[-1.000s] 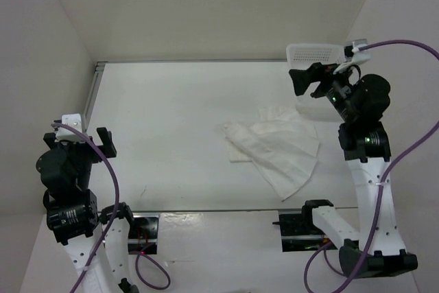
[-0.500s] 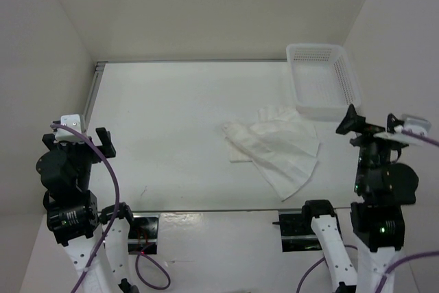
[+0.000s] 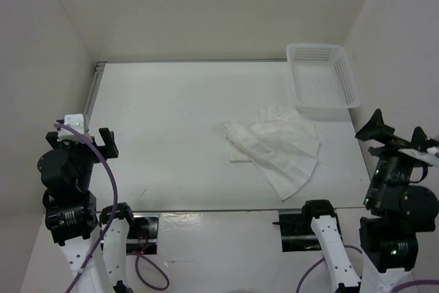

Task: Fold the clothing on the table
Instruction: Flatten the skirt out

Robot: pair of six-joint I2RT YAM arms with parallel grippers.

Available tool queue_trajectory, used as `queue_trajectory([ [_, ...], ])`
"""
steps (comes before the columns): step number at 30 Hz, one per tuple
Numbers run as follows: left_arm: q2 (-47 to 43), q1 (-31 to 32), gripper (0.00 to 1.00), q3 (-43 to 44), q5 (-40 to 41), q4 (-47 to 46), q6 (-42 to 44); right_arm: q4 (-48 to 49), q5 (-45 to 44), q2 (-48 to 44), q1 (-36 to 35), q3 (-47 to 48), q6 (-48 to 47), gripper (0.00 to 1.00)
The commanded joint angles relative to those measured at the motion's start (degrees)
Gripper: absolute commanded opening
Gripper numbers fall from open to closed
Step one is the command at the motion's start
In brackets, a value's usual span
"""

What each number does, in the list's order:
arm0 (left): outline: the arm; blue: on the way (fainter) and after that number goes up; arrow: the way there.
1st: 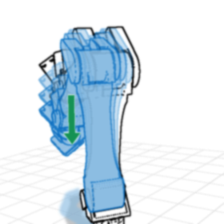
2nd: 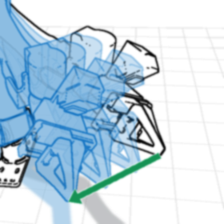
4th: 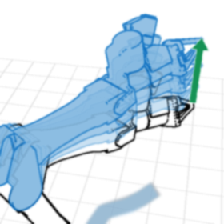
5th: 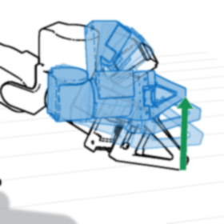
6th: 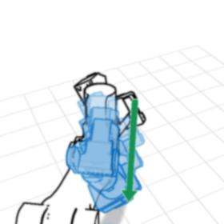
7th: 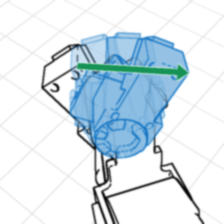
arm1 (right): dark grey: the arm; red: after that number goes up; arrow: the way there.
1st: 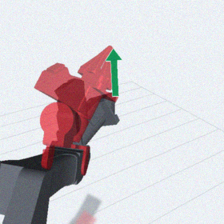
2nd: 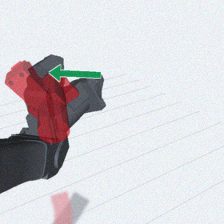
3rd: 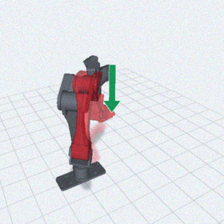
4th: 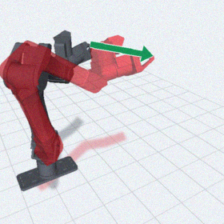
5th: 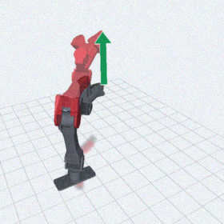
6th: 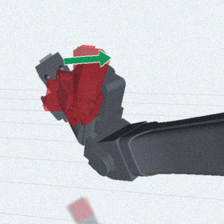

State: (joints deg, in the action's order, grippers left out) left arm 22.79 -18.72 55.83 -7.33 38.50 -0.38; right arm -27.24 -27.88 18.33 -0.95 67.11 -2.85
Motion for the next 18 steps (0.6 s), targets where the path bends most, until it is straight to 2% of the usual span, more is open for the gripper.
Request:
queue_trajectory([
  [1,0.51,0.53,1.0,-0.2,-0.14,-2.64,-1.02,2.11,1.68,11.53,0.25,7.66,1.27,0.98],
  [6,1.65,1.05,1.0,-0.2,-0.14,-2.64,-1.02,-0.61,6.51,29.09,0.25,20.22,1.28,0.98],
  [11,1.65,1.05,1.0,-0.2,-0.14,-2.64,-1.02,-2.02,8.27,40.98,0.25,31.38,5.65,0.98],
  [14,1.65,1.05,1.0,-0.2,0.38,-2.64,-1.02,-5.62,14.94,48.01,0.25,36.93,10.49,0.98],
  [16,1.12,1.05,1.0,-0.2,0.39,-2.64,-1.02,-7.12,21.33,51.7,0.25,38.44,12.86,0.98],
  [18,1.12,1.58,1.0,-0.2,0.39,-2.64,-1.55,-7.12,24.0,53.38,0.25,39.06,14.89,0.98],
])
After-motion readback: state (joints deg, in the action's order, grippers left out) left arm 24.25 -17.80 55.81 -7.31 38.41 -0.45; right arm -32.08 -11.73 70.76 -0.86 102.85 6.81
